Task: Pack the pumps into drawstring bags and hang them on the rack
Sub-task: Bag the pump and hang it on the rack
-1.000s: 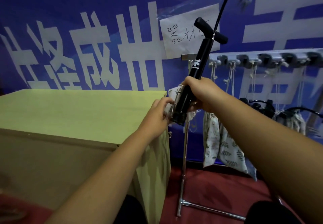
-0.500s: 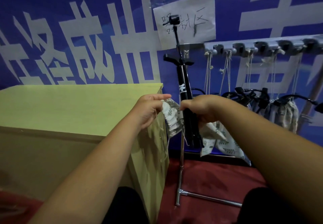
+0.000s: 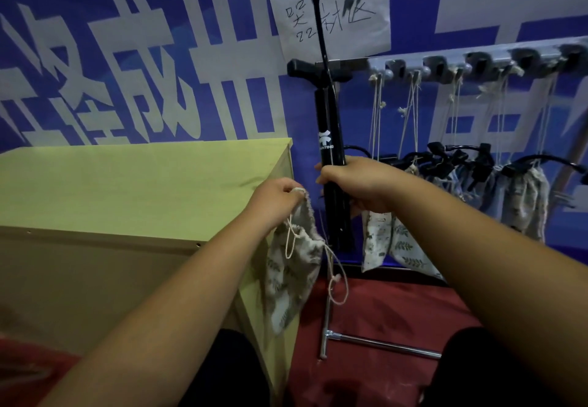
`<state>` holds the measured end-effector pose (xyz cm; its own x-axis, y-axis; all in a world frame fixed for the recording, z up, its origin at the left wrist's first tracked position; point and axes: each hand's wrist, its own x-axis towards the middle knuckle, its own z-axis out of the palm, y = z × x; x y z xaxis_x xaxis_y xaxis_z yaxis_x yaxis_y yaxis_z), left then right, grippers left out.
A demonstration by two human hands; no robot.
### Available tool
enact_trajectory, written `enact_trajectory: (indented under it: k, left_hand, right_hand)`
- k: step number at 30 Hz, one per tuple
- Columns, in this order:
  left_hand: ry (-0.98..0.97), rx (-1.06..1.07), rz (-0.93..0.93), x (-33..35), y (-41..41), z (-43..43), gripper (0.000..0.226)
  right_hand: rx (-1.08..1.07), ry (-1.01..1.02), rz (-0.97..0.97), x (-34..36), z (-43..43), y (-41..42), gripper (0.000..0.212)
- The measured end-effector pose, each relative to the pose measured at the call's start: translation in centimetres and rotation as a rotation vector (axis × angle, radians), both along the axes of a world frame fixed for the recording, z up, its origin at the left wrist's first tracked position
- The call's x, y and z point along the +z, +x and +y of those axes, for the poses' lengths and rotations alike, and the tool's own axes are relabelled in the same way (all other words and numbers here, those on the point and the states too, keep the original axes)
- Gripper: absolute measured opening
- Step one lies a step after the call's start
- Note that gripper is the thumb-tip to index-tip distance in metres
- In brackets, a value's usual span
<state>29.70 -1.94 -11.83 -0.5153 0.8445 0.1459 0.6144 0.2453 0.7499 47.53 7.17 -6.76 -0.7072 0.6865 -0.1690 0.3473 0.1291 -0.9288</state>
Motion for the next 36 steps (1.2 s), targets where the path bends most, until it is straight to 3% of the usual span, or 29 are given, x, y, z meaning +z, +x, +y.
enact_trajectory:
  k: [3,8,14,23,32,36]
  left_hand:
    - [-0.074,-0.009,0.047,-0.3,0.2,0.6,0.02]
    - [-0.146,0.001,-0.042,-0.4,0.6,1.0,0.011]
    - [-0.198,0.018,-0.131,0.3,1.3,0.7,0.033]
    - [-0.141,-0.1,-0.468,-0.3,-0.7,0.8,0.016]
    - [-0.069,-0.067,-0.495,0.6,-1.7,0.8,0.035]
    - [0.075,-0.129,-0.747,0.0,-2.2,1.3,0.038]
  right_hand:
    - [-0.01,0.019,0.105,1.0,-0.4,0.0,0.039]
    - [-0.029,0.002,0.284,2.5,-1.4,-0.2,0.035]
    - [-0.112,-0.008,0.389,1.1,-1.4,-1.2,0.031]
    - [-0.055,0.09,0.388,-2.2,-0.8,-1.4,0.024]
    - [-0.097,0.109,0.337,-2.9,-0.5,-1.7,0.023]
    - [-0.068,0.15,0.296,-3.9,-0.2,-1.4,0.009]
